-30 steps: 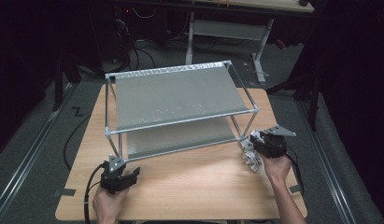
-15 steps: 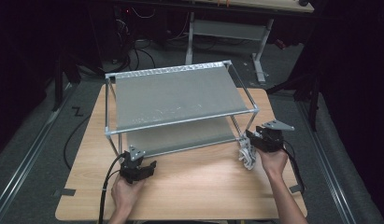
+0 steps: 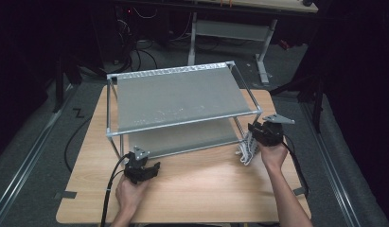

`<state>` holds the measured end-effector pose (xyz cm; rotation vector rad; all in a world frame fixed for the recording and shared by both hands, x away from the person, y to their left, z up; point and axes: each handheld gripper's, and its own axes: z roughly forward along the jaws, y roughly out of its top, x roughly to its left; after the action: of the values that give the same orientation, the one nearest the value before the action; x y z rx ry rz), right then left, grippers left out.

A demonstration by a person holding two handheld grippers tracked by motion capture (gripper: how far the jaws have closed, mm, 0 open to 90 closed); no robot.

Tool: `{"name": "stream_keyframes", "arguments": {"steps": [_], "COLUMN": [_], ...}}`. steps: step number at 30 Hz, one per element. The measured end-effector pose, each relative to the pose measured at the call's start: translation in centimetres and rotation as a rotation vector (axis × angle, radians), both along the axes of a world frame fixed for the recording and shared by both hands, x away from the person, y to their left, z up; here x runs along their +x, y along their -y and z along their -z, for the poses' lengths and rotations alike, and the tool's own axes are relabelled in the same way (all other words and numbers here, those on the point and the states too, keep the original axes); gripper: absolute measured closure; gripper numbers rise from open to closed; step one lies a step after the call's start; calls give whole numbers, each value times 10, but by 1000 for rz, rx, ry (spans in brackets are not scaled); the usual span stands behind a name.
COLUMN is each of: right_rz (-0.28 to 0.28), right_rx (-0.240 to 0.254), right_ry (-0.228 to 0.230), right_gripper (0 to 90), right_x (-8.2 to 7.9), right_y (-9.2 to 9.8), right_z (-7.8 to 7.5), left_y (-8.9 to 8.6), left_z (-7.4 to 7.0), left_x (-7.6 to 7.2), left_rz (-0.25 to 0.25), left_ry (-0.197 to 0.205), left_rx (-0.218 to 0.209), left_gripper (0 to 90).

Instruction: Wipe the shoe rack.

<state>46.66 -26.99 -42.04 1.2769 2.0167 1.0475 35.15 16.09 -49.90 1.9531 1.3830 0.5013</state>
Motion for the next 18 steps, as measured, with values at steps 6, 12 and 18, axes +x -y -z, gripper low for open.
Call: {"name": "stream_keyframes", "arguments": {"steps": [6, 12, 18], "right_rz": [1, -15, -50], "right_rx": [-19, -25, -21], "right_ry": [-6, 3, 17], "right_gripper": [802, 805, 805], "right_x": [1, -6, -24], "right_y": [1, -1, -5], "right_z": [3, 3, 5], "left_y": [1, 3, 2], "left_z": [-1, -1, -1], "left_x": [3, 4, 5], "left_rz": [5, 2, -11], "left_ry": [-8, -8, -4], "left_rx": [12, 22, 21], "left_gripper": [438, 439, 437]}}
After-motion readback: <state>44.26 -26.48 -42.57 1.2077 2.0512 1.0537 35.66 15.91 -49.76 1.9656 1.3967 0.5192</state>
